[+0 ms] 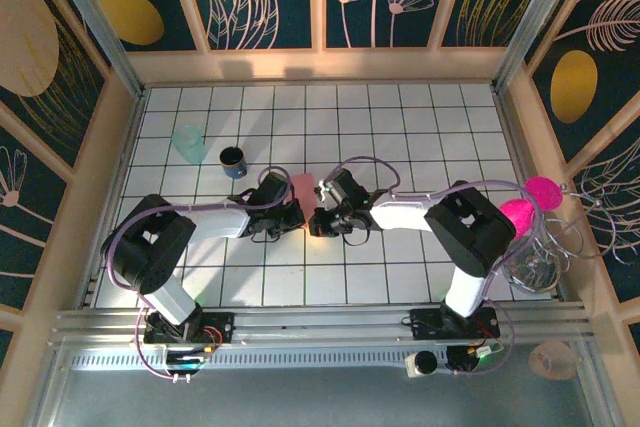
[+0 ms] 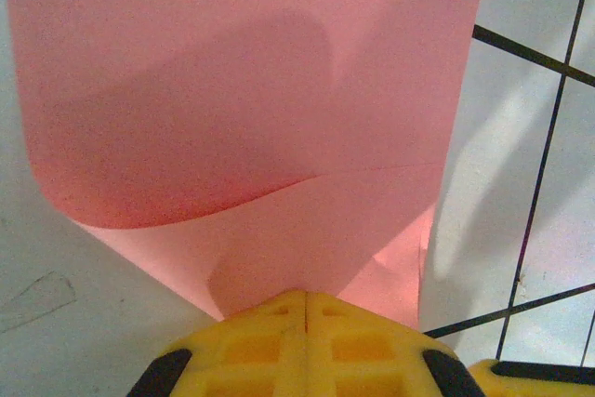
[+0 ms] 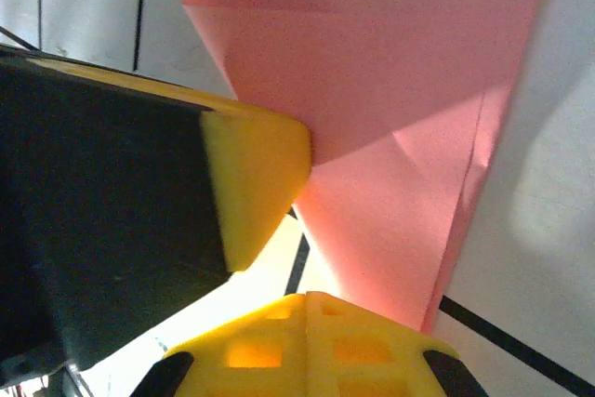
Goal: Fold a paper plane with a square sheet of paper (pick it up from the middle)
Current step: Third fold the triangle at the center of the table.
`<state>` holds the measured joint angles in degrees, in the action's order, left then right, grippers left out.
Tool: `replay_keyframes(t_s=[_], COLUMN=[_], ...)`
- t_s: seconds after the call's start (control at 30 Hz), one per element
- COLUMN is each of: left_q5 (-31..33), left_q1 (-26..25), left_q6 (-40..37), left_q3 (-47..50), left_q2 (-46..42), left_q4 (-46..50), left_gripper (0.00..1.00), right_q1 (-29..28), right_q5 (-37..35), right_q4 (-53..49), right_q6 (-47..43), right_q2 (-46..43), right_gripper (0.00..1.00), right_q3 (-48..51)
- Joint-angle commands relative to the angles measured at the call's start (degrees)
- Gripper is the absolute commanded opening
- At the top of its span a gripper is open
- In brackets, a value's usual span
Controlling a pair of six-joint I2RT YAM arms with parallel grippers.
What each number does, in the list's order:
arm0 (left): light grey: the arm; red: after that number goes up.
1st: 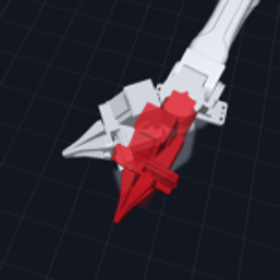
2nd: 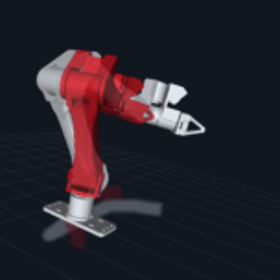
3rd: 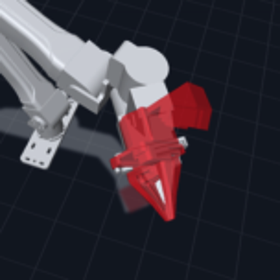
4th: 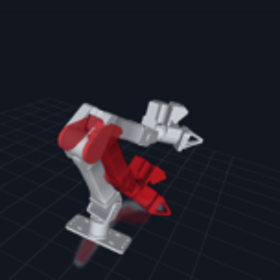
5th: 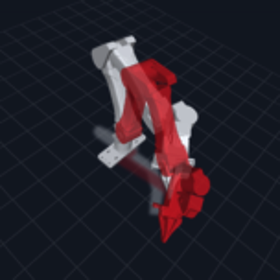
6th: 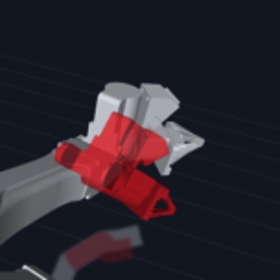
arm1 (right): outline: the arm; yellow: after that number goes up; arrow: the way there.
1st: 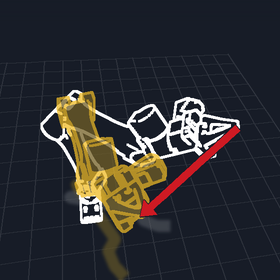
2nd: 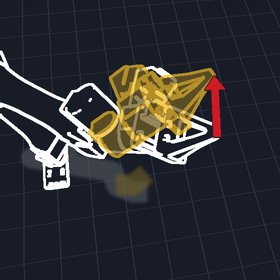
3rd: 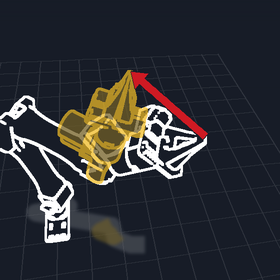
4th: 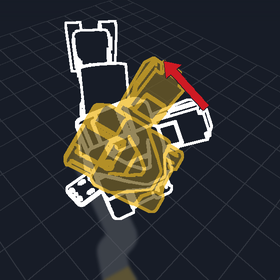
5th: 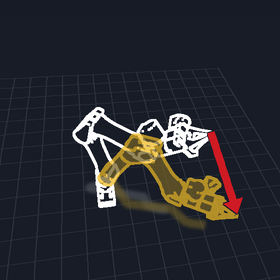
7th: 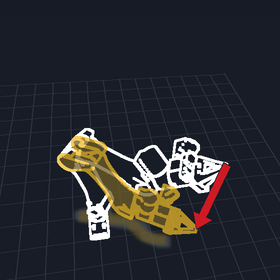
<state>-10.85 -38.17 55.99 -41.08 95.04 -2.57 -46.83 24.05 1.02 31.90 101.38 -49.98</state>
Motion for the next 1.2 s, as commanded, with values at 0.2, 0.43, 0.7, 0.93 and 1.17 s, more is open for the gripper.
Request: replay_keyframes(t_s=[0.2, 0.43, 0.7, 0.93, 1.17], left_q5=[3.17, 2.96, 0.3, -0.15, -0.92], left_q1=[0.2, 0.14, 0.2, 0.19, 0.16], left_q6=[-0.49, -1.18, -2.42, -2.64, -3.76], left_q3=[0.51, -0.38, -1.57, -1.31, -2.4], left_q2=[2.78, 4.48, 4.27, 3.92, 3.53], left_q4=[5.64, 5.72, 2.9, 2.76, 2.57], left_gripper=[0.0, 0.0, 0.0, 0.0, 0.0], right_q1=[1.19, 1.54, 2.09, 2.0, 2.4], right_q5=[-0.07, -0.26, -1.66, -1.68, -3.07], right_q4=[-0.15, -2.26, 0.64, 3.1, 1.52], right_q6=[0.0, -0.3, -0.83, -0.57, -0.26], right_q2=[0.41, -6.88, -14.02, -4.54, -0.62], right_gripper=[0.04, 0.03, 0.02, 0.0, 0.0], right_q3=[5.6, 12.61, 9.71, 2.83, 2.25])
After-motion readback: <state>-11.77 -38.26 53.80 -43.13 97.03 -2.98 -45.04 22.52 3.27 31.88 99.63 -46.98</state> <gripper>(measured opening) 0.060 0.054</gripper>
